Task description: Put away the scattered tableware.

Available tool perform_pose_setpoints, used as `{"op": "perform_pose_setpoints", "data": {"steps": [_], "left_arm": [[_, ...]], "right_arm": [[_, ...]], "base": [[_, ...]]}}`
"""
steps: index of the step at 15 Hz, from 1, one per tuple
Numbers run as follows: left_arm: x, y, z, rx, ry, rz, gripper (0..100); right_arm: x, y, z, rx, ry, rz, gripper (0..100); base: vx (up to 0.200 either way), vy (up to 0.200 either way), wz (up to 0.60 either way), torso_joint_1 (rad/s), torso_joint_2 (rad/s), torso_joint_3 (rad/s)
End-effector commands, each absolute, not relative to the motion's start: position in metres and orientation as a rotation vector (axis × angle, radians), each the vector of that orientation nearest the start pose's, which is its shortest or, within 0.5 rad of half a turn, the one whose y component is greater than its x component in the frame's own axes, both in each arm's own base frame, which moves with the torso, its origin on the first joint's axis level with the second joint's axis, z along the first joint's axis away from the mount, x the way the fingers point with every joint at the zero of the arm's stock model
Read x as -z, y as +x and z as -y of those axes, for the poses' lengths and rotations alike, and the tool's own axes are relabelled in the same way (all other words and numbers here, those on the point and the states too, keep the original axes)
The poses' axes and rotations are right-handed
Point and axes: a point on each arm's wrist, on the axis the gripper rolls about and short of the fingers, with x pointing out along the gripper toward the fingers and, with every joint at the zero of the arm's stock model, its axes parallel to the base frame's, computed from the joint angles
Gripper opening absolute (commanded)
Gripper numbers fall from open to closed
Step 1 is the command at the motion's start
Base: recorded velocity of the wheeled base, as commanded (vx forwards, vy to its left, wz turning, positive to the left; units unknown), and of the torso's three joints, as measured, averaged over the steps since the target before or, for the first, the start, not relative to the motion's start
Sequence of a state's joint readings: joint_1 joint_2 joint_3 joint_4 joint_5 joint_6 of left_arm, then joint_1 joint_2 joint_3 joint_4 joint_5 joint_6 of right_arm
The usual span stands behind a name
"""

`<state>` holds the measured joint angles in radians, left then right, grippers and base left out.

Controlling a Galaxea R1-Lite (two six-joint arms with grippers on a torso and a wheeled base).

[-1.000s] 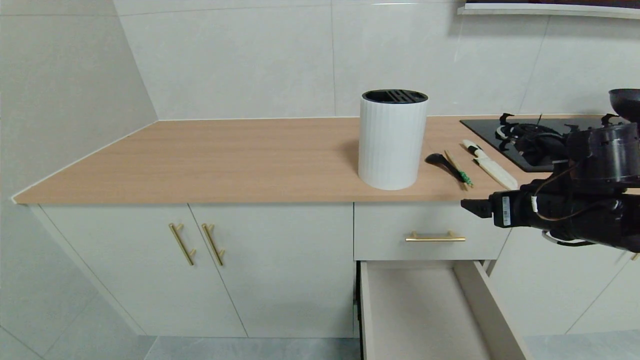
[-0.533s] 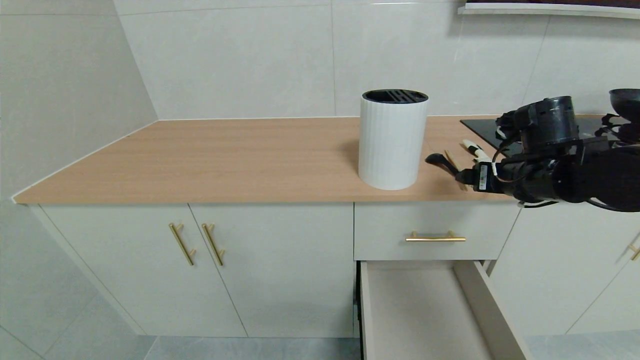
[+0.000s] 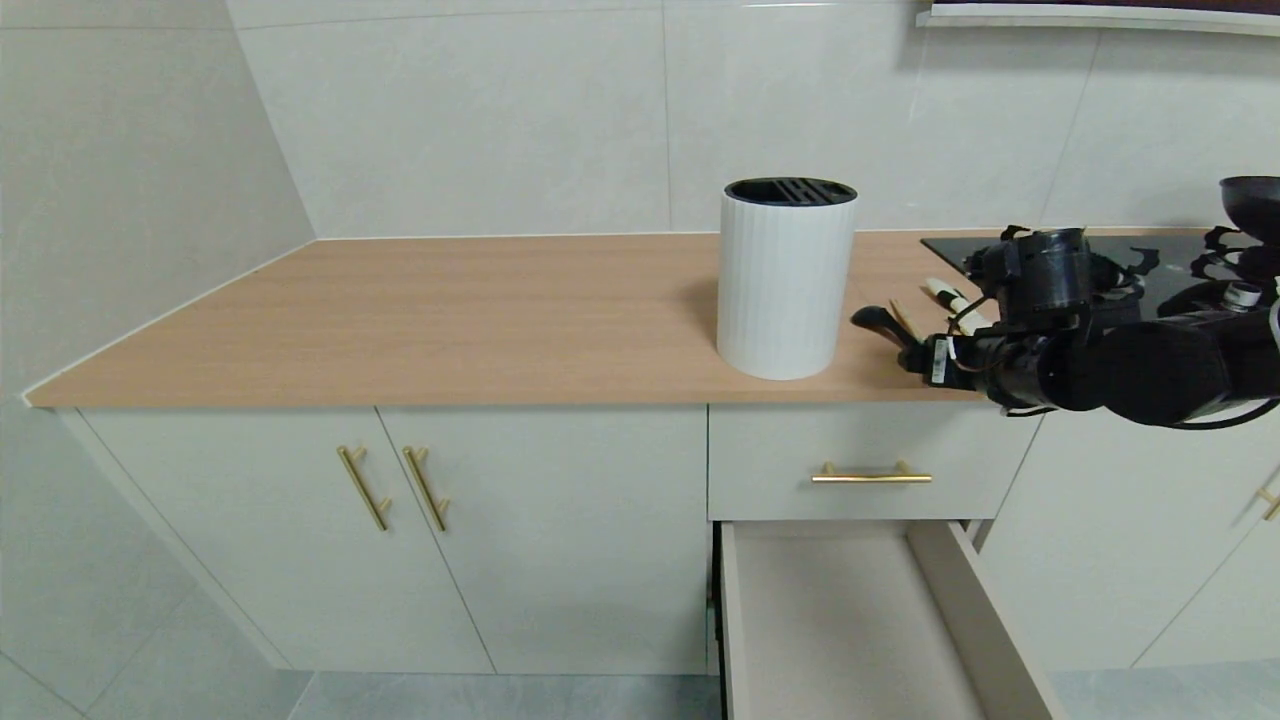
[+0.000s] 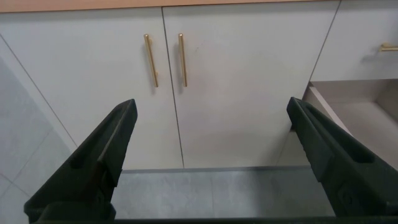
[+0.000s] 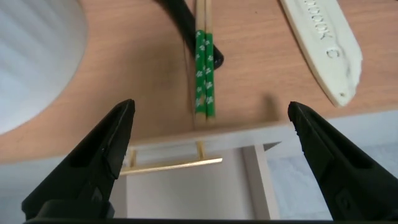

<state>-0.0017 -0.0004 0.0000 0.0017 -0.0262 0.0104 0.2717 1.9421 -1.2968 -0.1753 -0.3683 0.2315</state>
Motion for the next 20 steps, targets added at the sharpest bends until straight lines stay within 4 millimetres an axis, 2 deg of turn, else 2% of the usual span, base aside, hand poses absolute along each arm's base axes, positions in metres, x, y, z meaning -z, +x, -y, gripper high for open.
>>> {"op": "perform_pose_setpoints", "data": {"steps": [1, 8, 9, 18, 20], "left_arm": [[-0.076, -0.023, 0.001, 0.028, 0.011, 0.000, 100], [-0.075, -0.023, 0.001, 0.028, 0.011, -0.001, 100], [-0.075, -0.023, 0.001, 0.028, 0.011, -0.001, 100], [-0.075, -0.023, 0.001, 0.028, 0.011, -0.001, 100], [-0.075, -0.023, 0.001, 0.028, 0.011, -0.001, 100]], "right_arm": [[-0.178, 0.380, -0.095, 0.151, 0.069, -0.453, 100], [-0.179, 0.384, -0.095, 0.151, 0.081, -0.420, 100], [-0.178, 0.384, -0.096, 0.150, 0.080, -0.422, 0], [-0.182, 0.381, -0.096, 0.151, 0.094, -0.409, 0], [-0.188, 0.364, -0.094, 0.147, 0.095, -0.410, 0]], "base": [[0.000, 0.000, 0.00, 0.000, 0.00, 0.000], [0.000, 0.000, 0.00, 0.000, 0.00, 0.000], [0.000, 0.000, 0.00, 0.000, 0.00, 0.000], [0.000, 0.000, 0.00, 0.000, 0.00, 0.000], [0.000, 0.000, 0.00, 0.000, 0.00, 0.000]]}}
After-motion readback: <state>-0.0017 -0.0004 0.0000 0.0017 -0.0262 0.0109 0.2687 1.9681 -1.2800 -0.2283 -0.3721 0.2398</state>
